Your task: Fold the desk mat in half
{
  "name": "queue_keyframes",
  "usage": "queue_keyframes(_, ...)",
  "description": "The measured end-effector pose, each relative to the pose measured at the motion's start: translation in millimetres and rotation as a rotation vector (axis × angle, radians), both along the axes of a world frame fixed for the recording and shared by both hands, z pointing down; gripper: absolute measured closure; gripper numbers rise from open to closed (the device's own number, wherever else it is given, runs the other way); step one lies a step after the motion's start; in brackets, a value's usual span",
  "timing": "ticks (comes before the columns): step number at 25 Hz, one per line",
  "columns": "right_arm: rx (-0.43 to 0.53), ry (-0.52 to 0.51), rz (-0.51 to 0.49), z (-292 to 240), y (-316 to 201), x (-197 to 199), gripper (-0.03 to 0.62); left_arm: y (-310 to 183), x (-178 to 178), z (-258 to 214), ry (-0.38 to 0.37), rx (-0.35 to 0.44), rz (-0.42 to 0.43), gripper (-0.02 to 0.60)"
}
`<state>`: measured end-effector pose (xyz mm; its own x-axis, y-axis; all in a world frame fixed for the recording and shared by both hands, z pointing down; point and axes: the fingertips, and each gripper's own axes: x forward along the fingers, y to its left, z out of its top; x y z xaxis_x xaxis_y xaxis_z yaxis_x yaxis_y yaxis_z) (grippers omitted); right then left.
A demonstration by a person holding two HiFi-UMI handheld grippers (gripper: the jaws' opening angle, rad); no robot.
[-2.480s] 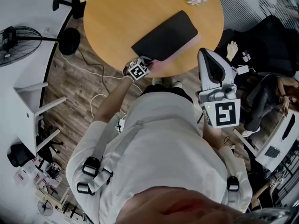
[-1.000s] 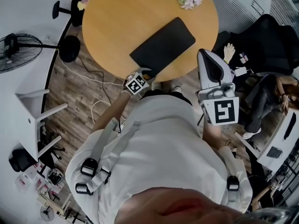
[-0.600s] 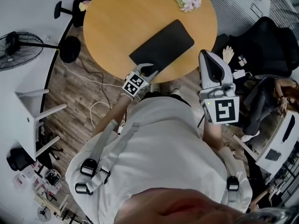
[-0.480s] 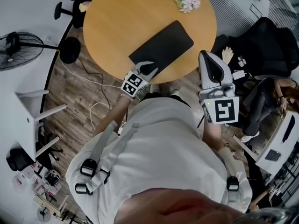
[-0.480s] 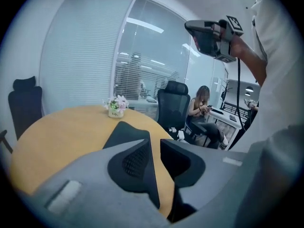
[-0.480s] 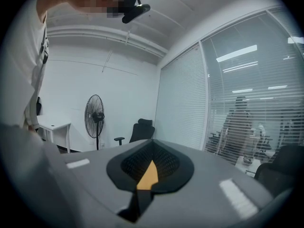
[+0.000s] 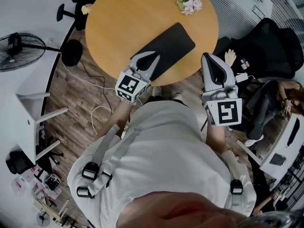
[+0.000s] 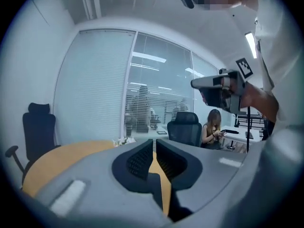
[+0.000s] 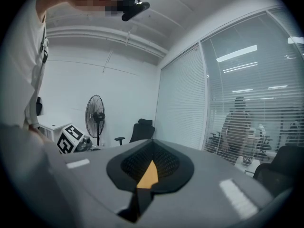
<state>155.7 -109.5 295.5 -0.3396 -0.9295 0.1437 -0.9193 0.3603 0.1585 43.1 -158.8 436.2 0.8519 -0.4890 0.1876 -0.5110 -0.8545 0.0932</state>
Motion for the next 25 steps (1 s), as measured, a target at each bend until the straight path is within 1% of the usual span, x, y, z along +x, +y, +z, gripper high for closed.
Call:
queue_keyframes(7, -0.003, 0.003, -0.007, -1, 2, 2, 0.589, 4, 3, -77, 0.058, 0.111, -0.059, 0.557)
queue_keyframes(12, -0.002, 0.005, -0.009, -5, 3, 3, 0.589, 14, 6, -122, 0.107, 0.161, -0.076, 0.557)
queue_keyframes(19, -0.003, 0.002, -0.011, -10, 2, 2, 0.59, 16, 5, -149, 0.143, 0.18, -0.101, 0.557)
queue_keyframes(25, 0.0, 0.014, -0.012, -12, 0, 0, 0.591, 14, 4, -155, 0.143, 0.191, -0.109, 0.557)
